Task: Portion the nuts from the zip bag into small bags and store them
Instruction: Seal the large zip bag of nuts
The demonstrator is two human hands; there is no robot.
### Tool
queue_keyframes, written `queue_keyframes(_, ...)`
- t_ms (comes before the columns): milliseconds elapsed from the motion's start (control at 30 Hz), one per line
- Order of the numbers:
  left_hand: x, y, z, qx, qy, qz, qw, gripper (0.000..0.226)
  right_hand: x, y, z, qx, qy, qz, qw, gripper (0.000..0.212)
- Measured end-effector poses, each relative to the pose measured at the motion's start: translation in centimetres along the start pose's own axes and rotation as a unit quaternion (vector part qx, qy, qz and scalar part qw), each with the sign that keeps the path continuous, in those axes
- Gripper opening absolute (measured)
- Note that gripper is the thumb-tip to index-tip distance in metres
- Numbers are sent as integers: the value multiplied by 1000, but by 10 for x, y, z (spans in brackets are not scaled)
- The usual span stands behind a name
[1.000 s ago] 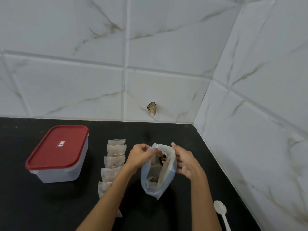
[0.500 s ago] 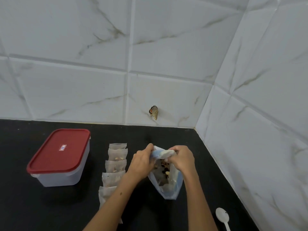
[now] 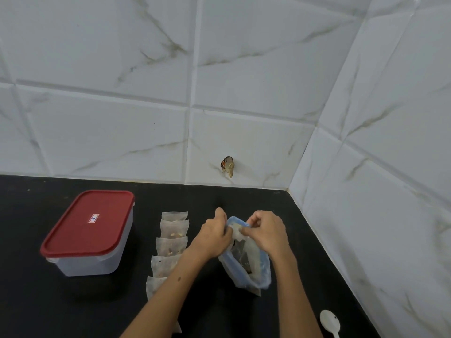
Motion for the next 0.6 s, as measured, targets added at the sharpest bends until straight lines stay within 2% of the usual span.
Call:
queue_keyframes(100, 5, 0, 1, -11, -20, 6, 1000, 11, -7, -4, 0, 53, 35, 90, 994, 15)
queue_keyframes(233, 7, -3, -1, -19, -19, -35, 999, 36, -3, -7, 1, 106, 34, 183, 977, 17)
queue_keyframes(300, 6, -4, -4, -22, 6, -37, 999, 43, 1, -10, 1, 128, 13, 142, 981, 15)
queue_keyframes(400, -2, -7, -3, -26, 45, -19, 998, 41, 14, -11, 0, 129, -42, -7, 991, 17)
queue_keyframes(433, -6, -9, -2, -10, 57, -21, 998, 39, 20, -10, 1, 116, -60, -50, 990, 19)
queue_keyframes(533, -22, -6, 11, 81, 130, 22, 988, 55, 35, -10, 7, 45, -107, -117, 986, 30)
queue_keyframes(600, -31, -10, 20, 79, 180, 65, 978, 43, 42, -12, 16, -9, -138, -130, 982, 25)
Point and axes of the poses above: each hand's wrist, its own z-axis away from the middle knuckle, its own y-axis out of the back of the hand, x = y × z, the point moved 5 cm from there along -z, towards the middle knuckle, and after that the axes turned 14 degrees about y, right-handed, at the moved point
